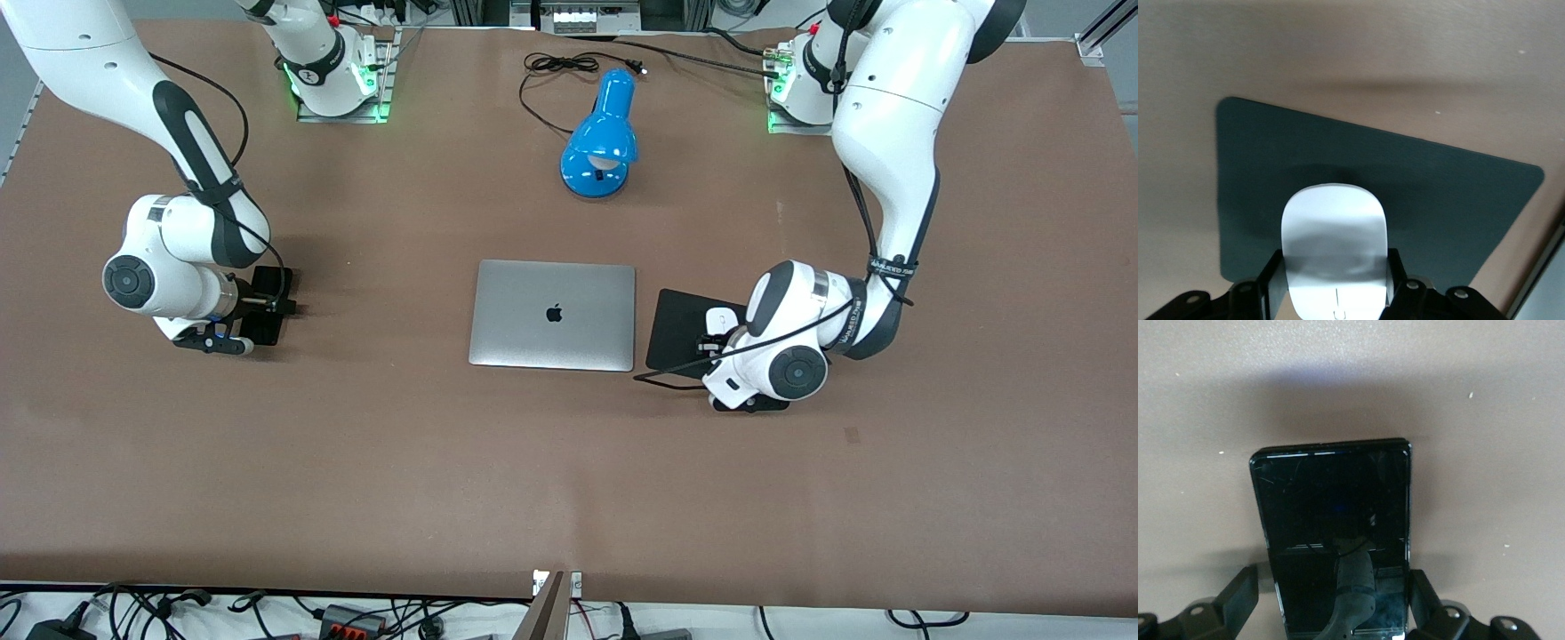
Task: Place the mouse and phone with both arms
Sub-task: 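Carry the white mouse onto the black mouse pad with the left gripper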
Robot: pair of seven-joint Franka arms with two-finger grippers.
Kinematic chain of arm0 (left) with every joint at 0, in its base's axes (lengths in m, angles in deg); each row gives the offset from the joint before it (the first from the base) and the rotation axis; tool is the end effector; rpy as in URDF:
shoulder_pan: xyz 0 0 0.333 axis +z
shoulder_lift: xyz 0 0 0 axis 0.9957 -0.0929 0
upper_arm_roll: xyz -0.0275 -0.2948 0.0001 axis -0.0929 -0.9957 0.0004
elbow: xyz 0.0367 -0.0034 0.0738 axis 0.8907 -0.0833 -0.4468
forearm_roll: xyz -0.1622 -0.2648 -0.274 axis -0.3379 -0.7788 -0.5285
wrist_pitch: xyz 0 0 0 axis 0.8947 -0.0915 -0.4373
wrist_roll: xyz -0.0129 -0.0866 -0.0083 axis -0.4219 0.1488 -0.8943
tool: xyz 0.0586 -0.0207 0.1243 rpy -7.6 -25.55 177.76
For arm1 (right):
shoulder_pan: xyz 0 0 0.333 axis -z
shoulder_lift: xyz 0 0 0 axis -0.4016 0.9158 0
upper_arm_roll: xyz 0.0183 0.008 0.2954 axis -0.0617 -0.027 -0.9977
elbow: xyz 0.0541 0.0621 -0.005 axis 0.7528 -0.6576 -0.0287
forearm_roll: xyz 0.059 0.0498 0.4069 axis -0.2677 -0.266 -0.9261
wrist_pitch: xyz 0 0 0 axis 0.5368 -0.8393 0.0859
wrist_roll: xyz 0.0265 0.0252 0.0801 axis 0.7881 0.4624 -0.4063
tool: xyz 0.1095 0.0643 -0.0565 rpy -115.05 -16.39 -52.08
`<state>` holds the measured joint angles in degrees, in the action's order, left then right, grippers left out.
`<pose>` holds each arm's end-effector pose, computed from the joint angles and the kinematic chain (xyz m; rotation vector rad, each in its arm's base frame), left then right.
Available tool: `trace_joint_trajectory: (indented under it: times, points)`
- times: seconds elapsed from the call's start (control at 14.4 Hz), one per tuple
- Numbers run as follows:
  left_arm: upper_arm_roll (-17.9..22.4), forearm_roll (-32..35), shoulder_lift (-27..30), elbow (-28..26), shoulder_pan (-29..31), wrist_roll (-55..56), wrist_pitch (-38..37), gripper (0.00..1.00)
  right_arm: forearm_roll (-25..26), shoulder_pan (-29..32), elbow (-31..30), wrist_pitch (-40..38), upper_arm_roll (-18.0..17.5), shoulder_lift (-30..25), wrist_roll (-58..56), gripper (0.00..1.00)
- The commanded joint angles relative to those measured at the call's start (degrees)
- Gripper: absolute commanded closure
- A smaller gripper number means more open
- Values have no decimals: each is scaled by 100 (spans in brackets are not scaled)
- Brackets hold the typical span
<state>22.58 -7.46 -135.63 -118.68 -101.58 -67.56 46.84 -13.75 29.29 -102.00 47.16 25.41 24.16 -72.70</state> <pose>0.6253 -0.2473 0.1363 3.0575 0.0566 -0.6200 0.5427 -0.0576 0.0960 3.0721 -0.2014 -0.3761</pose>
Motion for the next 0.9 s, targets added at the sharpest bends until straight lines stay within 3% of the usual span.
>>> trace_joint_trajectory:
  times: [0.0,0.28,0.35,0.42,0.49,0.69,0.83]
  points:
    - [18,12,-5,-61,-76,-11,70,41,106,20,56,18,-1,36,56,0]
    - [27,12,-102,-70,-76,-11,78,39,106,28,56,18,-1,36,30,0]
    - [27,12,-137,-70,-85,6,78,24,106,28,56,9,-1,36,4,0]
    - [27,12,-129,-70,-85,15,78,0,106,28,56,9,-1,36,-5,0]
    - [27,12,-120,-61,-76,7,61,0,106,28,47,0,-1,36,-5,2]
    - [36,12,-58,-9,-41,15,8,0,106,28,47,0,-1,36,-5,38]
    - [79,12,82,0,56,24,-36,0,106,20,47,0,-1,36,-14,53]
